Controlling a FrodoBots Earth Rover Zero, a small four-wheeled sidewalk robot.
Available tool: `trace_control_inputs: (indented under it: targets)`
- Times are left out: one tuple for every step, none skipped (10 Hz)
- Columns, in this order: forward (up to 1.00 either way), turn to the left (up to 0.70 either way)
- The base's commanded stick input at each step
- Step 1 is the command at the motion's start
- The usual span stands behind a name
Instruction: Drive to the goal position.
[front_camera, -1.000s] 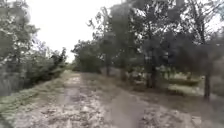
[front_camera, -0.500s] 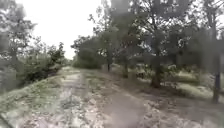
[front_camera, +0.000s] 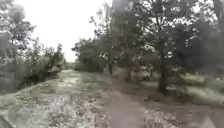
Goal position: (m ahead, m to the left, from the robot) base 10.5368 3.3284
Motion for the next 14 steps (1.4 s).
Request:
trace_control_inputs:
  targets:
    - [0.70,0.00]
    - [0.70,0.00]
    - [0.70,0.00]
    - [0.70,0.35]
    - [0.70,0.35]
    - [0.70,0.35]
    - [0.70,0.35]
    - [0.70,0.35]
    - [0.70,0.35]
    - [0.70,0.35]
    - [0.70,0.35]
    - [0.70,0.35]
    - [0.70,0.35]
    - [0.70,0.31]
